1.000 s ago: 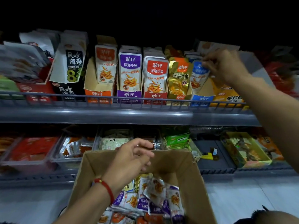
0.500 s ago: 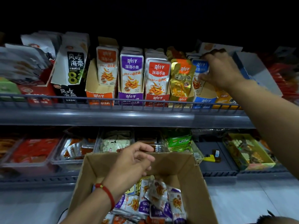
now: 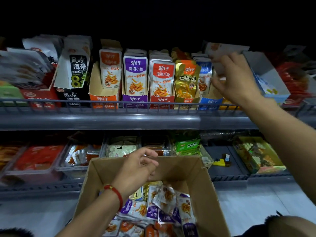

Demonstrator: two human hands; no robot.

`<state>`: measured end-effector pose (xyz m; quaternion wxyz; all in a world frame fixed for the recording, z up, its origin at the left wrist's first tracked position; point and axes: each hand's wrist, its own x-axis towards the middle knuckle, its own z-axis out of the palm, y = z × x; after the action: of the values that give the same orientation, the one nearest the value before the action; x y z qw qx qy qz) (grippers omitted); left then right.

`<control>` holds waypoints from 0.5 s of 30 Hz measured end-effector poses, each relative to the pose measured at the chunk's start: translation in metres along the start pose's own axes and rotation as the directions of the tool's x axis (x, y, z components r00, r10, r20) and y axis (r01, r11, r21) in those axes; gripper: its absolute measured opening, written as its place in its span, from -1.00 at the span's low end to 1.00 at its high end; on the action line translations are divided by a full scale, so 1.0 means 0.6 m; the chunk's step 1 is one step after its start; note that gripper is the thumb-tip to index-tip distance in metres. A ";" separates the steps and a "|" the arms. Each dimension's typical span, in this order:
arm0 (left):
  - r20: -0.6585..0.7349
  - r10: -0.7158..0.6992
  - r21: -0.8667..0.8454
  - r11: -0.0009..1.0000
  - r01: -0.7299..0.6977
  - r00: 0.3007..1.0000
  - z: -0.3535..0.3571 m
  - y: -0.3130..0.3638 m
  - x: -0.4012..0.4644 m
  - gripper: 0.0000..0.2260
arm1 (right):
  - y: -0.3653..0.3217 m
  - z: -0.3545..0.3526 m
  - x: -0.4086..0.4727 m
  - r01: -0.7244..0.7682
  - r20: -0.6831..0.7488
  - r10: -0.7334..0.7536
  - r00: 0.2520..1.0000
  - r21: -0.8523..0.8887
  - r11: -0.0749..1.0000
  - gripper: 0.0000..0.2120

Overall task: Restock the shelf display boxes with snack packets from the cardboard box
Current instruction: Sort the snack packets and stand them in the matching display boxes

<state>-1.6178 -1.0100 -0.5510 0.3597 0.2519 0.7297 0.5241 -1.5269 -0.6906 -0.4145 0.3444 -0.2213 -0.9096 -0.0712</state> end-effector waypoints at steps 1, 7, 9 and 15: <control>-0.001 0.004 0.035 0.999 -0.003 1.000 0.002 -0.007 0.004 -0.78 | -0.010 -0.005 -0.023 0.010 -0.036 -0.009 0.999 0.040 0.999 -0.59; 0.057 -0.061 0.366 0.930 0.036 0.997 0.017 -0.085 0.033 -0.80 | -0.101 -0.002 -0.191 0.066 0.063 -0.087 0.994 0.289 0.955 -0.78; 0.089 -0.124 0.470 0.880 0.068 0.988 0.030 -0.118 0.039 -0.81 | -0.116 0.020 -0.234 0.063 0.178 -0.128 0.976 0.331 0.942 -0.79; 0.165 -0.288 0.757 0.650 0.066 0.943 0.087 -0.199 0.059 -0.79 | -0.135 0.053 -0.268 -0.003 0.456 -0.168 0.874 0.351 0.937 -0.84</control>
<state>-1.5973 -0.9918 -0.6831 0.3717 0.3721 0.8441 0.1039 -1.4753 -0.8106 -0.5422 0.1381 -0.1295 -0.9734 0.1292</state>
